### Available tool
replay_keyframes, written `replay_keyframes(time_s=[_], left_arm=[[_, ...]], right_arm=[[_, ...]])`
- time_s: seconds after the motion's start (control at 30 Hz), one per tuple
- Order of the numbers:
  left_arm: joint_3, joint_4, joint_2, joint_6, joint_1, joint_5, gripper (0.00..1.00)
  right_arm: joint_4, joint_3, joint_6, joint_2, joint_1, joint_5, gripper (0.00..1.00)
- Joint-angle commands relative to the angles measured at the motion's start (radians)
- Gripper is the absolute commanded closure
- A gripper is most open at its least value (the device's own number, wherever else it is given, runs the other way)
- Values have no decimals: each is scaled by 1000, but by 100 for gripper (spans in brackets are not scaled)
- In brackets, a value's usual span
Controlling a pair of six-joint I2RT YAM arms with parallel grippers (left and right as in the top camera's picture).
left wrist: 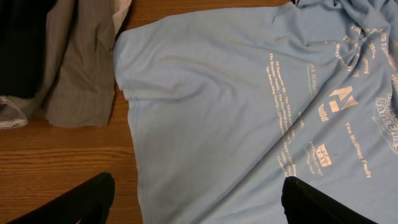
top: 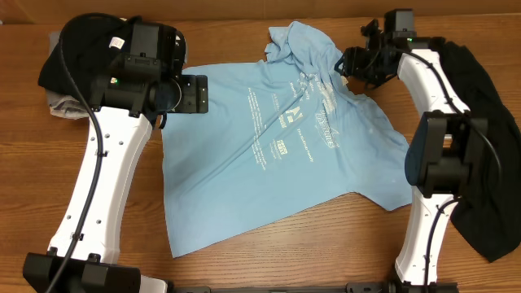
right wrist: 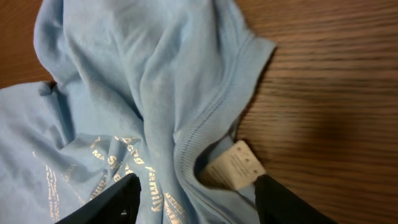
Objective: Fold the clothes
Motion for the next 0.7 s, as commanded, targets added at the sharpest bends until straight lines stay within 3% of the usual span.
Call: replay_keyframes(time_s=[0.0, 0.3, 0.43, 0.47, 0.67], left_arm=[[15, -3, 3, -3, -1, -19, 12], [15, -20, 34, -4, -1, -16, 12], [15, -20, 45, -7, -1, -16, 12], [15, -20, 48, -7, -1, -16, 12], [15, -10, 48, -8, -2, -9, 12]], right_arm=[[18, 11, -7, 31, 32, -38, 40], [74, -15, -6, 51, 41, 14, 63], [73, -15, -6, 51, 38, 74, 84], [71, -15, -6, 51, 30, 95, 96], [40, -8, 15, 50, -39, 95, 96]])
